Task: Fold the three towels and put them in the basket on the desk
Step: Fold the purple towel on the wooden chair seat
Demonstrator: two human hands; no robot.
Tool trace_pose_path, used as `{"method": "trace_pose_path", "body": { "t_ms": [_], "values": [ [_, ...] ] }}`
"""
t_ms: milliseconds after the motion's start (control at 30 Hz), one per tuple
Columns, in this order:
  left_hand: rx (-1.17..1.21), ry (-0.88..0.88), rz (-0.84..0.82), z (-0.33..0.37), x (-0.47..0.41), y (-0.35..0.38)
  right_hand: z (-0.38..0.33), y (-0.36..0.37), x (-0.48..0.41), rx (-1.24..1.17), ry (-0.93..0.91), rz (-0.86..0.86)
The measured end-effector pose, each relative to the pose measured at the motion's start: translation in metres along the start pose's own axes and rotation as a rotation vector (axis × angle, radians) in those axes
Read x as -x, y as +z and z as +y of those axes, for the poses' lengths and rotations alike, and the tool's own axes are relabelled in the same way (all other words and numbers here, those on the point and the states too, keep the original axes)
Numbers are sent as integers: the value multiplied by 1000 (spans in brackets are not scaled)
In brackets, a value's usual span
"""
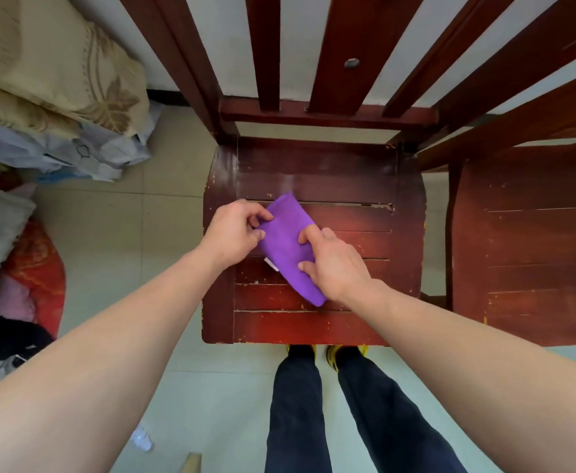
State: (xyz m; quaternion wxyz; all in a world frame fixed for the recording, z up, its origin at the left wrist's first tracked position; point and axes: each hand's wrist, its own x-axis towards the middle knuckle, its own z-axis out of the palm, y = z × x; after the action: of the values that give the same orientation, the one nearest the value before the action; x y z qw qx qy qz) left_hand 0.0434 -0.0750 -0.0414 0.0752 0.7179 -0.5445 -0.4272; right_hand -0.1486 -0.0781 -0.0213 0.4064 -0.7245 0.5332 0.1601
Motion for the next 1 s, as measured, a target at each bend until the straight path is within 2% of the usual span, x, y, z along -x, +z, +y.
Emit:
{"method": "trace_pose_path", "body": {
  "t_ms": [200, 367, 533, 667, 767, 833, 900, 1000],
  "values": [
    [-93, 34, -20, 10, -1, -4, 0, 0, -4, 49, 23, -27],
    [-320, 153, -36, 31, 2, -9, 14, 14, 48, -33, -97, 260],
    [-390, 152, -52, 28, -4, -1, 27, 48, 50, -172, 24, 177],
    [-564, 280, -23, 32, -8, 1, 23, 41, 45, -105, 64, 137],
    [-786, 438, -130, 45, -13, 3, 24, 35, 50, 25, 189, 249],
    [-928, 507, -245, 57, -12, 8, 28, 32, 51, -18, 273, 223],
    [-1015, 500, -325, 65, -8, 12, 33, 28, 52, -72, 304, 127],
    [-1014, 422, -417, 74, 14, 12, 37, 19, 65, 35, 283, 72]
  ]
}}
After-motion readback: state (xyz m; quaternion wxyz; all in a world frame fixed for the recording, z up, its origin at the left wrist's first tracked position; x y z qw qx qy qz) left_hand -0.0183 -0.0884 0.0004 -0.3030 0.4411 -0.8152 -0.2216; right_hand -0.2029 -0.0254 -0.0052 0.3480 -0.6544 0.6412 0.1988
